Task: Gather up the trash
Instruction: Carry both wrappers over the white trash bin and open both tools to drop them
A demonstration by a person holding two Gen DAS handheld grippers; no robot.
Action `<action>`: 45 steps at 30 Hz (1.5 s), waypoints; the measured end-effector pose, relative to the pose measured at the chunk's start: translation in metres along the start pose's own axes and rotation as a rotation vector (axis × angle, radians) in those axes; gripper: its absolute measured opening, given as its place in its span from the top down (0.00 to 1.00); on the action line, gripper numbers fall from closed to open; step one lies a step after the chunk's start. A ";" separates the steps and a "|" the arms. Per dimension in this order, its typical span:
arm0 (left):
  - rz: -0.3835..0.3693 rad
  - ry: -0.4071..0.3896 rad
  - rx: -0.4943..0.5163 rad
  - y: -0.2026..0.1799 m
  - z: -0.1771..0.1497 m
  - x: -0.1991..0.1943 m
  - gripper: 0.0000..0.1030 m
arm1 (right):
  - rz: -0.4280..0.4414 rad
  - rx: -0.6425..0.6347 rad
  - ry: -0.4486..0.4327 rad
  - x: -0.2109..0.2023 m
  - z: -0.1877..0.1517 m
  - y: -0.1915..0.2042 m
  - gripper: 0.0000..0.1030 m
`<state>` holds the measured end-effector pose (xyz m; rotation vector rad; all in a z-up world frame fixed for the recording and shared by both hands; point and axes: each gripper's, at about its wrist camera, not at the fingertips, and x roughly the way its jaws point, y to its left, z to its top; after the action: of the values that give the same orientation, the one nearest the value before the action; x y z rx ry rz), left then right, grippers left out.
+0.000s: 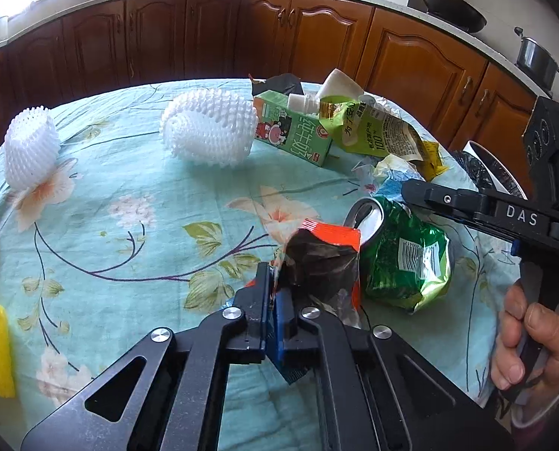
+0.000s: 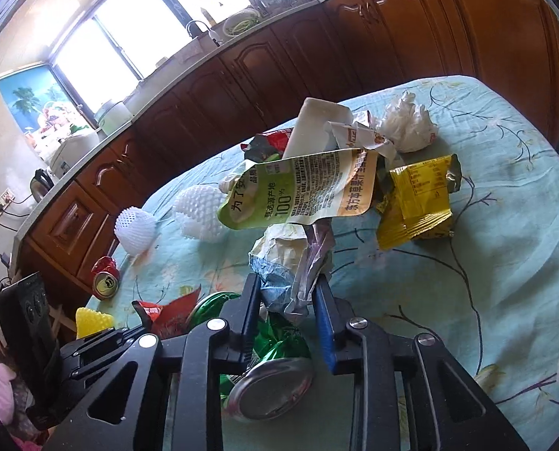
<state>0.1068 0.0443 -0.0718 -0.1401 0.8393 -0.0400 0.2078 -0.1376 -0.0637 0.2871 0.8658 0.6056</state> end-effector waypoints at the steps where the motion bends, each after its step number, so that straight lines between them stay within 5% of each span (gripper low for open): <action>1: 0.004 -0.012 -0.001 0.001 0.002 -0.002 0.98 | 0.006 -0.001 -0.005 -0.003 0.001 0.001 0.73; 16: -0.034 -0.121 0.046 -0.038 0.044 -0.023 0.99 | -0.022 0.095 -0.103 -0.077 -0.010 -0.043 0.73; 45: -0.347 -0.014 0.296 -0.259 0.101 0.039 0.99 | -0.436 0.211 -0.315 -0.208 0.011 -0.185 0.73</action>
<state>0.2135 -0.2045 0.0023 -0.0059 0.7783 -0.4867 0.1837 -0.4106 -0.0136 0.3597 0.6580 0.0580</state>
